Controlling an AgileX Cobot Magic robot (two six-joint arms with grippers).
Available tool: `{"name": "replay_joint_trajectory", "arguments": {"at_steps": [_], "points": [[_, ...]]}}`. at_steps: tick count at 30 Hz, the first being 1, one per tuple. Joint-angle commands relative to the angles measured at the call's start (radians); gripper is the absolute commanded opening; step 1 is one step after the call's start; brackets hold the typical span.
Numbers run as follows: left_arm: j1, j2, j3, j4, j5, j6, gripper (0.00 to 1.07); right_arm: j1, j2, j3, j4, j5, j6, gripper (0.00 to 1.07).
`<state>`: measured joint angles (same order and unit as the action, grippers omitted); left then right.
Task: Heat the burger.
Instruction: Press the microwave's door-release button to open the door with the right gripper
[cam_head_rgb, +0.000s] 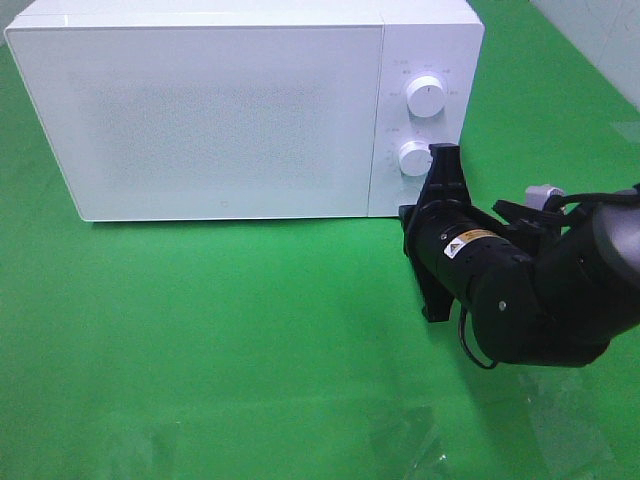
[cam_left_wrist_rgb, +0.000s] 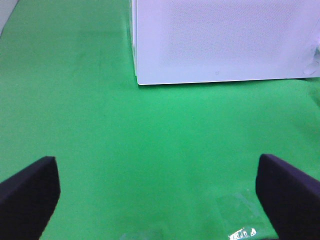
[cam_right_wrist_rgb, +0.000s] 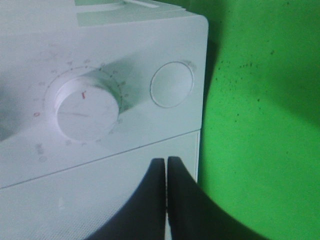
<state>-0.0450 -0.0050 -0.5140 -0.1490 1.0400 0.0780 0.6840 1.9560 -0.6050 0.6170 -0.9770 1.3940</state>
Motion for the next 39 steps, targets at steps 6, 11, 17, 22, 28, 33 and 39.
{"name": "replay_joint_trajectory", "arguments": {"at_steps": [6, 11, 17, 22, 28, 33, 39], "points": [[0.001, -0.018, 0.004, -0.002, -0.007, -0.004, 1.00, -0.089, 0.071, -0.081, -0.106, 0.049, 0.052, 0.00], [0.001, -0.018, 0.004, -0.002, -0.007, -0.004, 1.00, -0.126, 0.101, -0.119, -0.132, 0.067, 0.071, 0.00], [0.001, -0.018, 0.004, -0.002, -0.007, -0.004, 1.00, -0.141, 0.125, -0.144, -0.152, 0.080, 0.090, 0.00], [0.001, -0.018, 0.004, -0.002, -0.007, -0.004, 1.00, -0.153, 0.132, -0.167, -0.152, 0.092, 0.090, 0.00], [0.001, -0.018, 0.004, -0.002, -0.007, -0.004, 1.00, -0.181, 0.132, -0.210, -0.175, 0.106, 0.080, 0.00], [0.001, -0.018, 0.004, -0.002, -0.007, -0.004, 1.00, -0.189, 0.132, -0.216, -0.149, 0.116, 0.070, 0.00], [0.001, -0.018, 0.004, -0.002, -0.007, -0.004, 1.00, -0.197, 0.166, -0.239, -0.156, 0.098, 0.078, 0.00]]}}
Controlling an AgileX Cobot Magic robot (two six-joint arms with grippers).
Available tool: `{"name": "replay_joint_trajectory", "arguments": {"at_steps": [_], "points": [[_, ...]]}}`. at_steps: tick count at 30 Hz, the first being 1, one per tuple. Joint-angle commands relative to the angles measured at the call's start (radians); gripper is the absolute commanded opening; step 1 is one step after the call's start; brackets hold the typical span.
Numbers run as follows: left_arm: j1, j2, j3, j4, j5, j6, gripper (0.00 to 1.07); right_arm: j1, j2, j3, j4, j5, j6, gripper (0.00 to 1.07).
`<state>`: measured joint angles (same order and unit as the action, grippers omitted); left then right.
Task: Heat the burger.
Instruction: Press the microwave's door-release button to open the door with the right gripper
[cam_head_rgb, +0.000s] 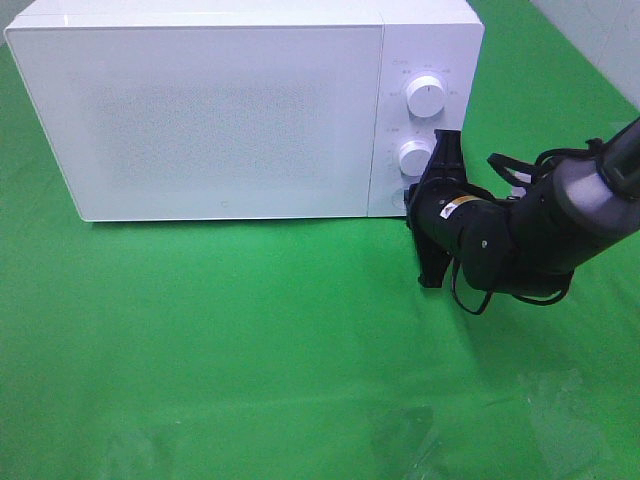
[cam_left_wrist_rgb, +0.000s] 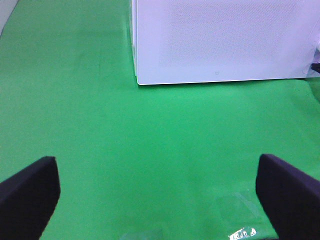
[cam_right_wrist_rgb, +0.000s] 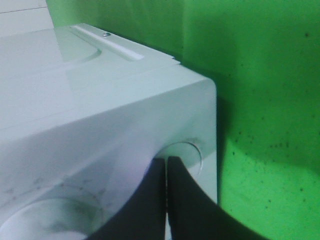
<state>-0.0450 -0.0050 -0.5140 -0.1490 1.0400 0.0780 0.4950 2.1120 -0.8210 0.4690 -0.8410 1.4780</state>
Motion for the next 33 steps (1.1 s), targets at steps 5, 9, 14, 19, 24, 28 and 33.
{"name": "replay_joint_trajectory", "arguments": {"at_steps": [5, 9, 14, 19, 24, 28, 33], "points": [[0.001, -0.018, 0.004, -0.002, -0.007, -0.004, 1.00, -0.008, 0.011, -0.024, -0.019, -0.118, -0.005, 0.00], [0.001, -0.018, 0.004, -0.002, -0.007, -0.004, 1.00, -0.008, 0.011, -0.024, -0.011, -0.182, -0.005, 0.00], [0.001, -0.018, 0.004, -0.002, -0.007, -0.004, 1.00, -0.008, 0.016, -0.024, -0.008, -0.227, -0.007, 0.00], [0.001, -0.018, 0.004, -0.002, -0.007, -0.004, 1.00, -0.008, 0.054, -0.061, -0.014, -0.292, -0.006, 0.00], [0.001, -0.018, 0.004, -0.002, -0.007, -0.004, 1.00, -0.008, 0.057, -0.100, 0.025, -0.350, -0.005, 0.00], [0.001, -0.018, 0.004, -0.002, -0.007, -0.004, 1.00, -0.009, 0.068, -0.141, 0.059, -0.377, -0.025, 0.00], [0.001, -0.018, 0.004, -0.002, -0.007, -0.004, 1.00, -0.009, 0.077, -0.171, 0.061, -0.396, -0.037, 0.00]]}}
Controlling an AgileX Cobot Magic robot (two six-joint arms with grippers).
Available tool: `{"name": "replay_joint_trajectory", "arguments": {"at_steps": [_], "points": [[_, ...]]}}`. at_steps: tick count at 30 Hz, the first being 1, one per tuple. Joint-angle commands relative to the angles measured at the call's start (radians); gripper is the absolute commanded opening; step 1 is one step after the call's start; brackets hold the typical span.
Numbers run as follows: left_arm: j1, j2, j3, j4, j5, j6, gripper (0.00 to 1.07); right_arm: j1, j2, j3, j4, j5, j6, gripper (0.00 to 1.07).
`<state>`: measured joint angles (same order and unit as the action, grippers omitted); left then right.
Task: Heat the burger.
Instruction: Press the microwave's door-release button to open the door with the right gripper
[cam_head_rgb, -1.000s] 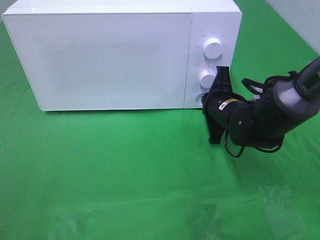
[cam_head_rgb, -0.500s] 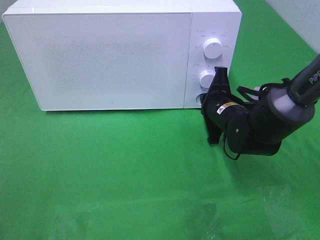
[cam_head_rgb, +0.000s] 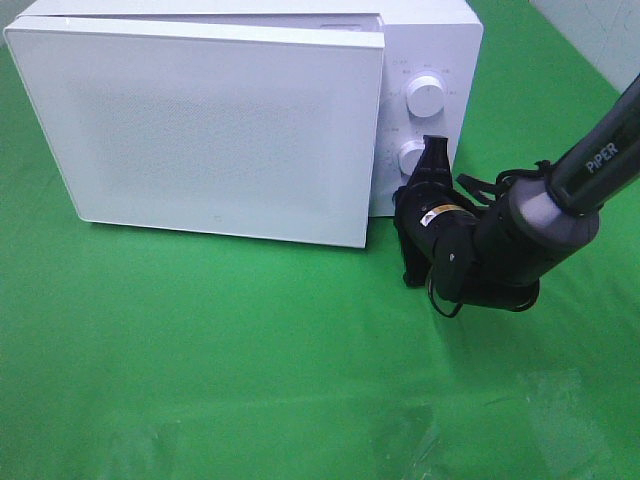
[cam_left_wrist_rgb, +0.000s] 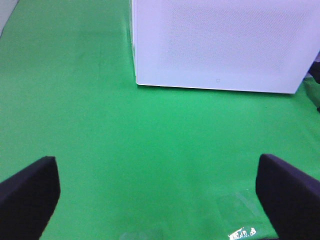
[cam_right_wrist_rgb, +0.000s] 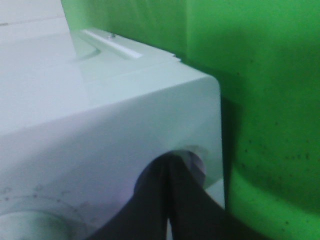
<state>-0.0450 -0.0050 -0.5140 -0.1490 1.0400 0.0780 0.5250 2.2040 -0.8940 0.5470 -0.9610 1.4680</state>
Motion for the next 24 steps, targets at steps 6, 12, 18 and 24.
{"name": "replay_joint_trajectory", "arguments": {"at_steps": [6, 12, 18, 24], "points": [[0.001, -0.018, 0.004, -0.002, -0.007, -0.004, 1.00, -0.039, -0.015, -0.098, -0.007, -0.277, -0.030, 0.00], [0.001, -0.018, 0.004, -0.002, -0.007, -0.004, 1.00, -0.039, -0.015, -0.097, -0.011, -0.270, -0.030, 0.00], [0.001, -0.018, 0.004, -0.002, -0.007, -0.004, 1.00, -0.036, -0.027, -0.063, -0.013, -0.262, -0.026, 0.00], [0.001, -0.018, 0.004, -0.002, -0.007, -0.004, 1.00, -0.025, -0.081, 0.005, -0.030, -0.121, 0.037, 0.00]]}}
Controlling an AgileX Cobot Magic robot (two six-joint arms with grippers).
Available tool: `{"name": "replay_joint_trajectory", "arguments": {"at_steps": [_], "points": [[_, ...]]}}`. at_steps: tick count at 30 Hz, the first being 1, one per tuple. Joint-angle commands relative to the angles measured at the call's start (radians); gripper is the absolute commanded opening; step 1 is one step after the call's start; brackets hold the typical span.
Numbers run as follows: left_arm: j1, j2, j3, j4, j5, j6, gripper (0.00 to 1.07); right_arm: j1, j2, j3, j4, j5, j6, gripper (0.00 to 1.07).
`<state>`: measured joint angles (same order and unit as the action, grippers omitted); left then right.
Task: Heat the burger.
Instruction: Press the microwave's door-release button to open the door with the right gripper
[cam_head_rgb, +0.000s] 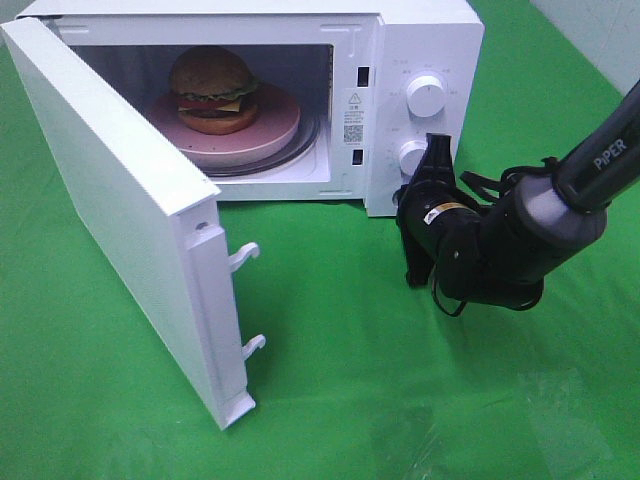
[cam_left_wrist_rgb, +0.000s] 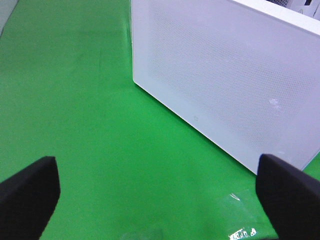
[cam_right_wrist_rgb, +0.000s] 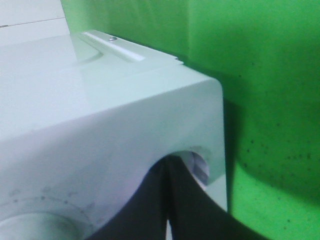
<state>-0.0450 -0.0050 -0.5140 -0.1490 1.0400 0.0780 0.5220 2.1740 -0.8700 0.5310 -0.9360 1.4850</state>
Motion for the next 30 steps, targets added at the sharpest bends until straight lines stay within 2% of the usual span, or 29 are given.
{"name": "replay_joint_trajectory", "arguments": {"at_steps": [1, 6, 12, 20, 25, 26, 30], "points": [[0.001, -0.018, 0.004, -0.002, -0.007, -0.004, 1.00, -0.022, -0.051, -0.019, -0.014, -0.146, 0.020, 0.00], [0.001, -0.018, 0.004, -0.001, -0.007, -0.004, 1.00, -0.011, -0.103, 0.023, -0.097, -0.017, 0.055, 0.00], [0.001, -0.018, 0.004, -0.001, -0.007, -0.004, 1.00, 0.012, -0.160, 0.081, -0.094, 0.049, 0.044, 0.00], [0.001, -0.018, 0.004, -0.001, -0.007, -0.004, 1.00, 0.013, -0.287, 0.168, -0.202, 0.259, 0.019, 0.01], [0.001, -0.018, 0.004, -0.001, -0.007, -0.004, 1.00, 0.013, -0.367, 0.188, -0.255, 0.372, -0.071, 0.02], [0.001, -0.018, 0.004, -0.001, -0.007, -0.004, 1.00, 0.013, -0.401, 0.188, -0.274, 0.446, -0.125, 0.03], [0.001, -0.018, 0.004, -0.001, -0.007, -0.004, 1.00, 0.013, -0.448, 0.188, -0.274, 0.537, -0.241, 0.03]]}}
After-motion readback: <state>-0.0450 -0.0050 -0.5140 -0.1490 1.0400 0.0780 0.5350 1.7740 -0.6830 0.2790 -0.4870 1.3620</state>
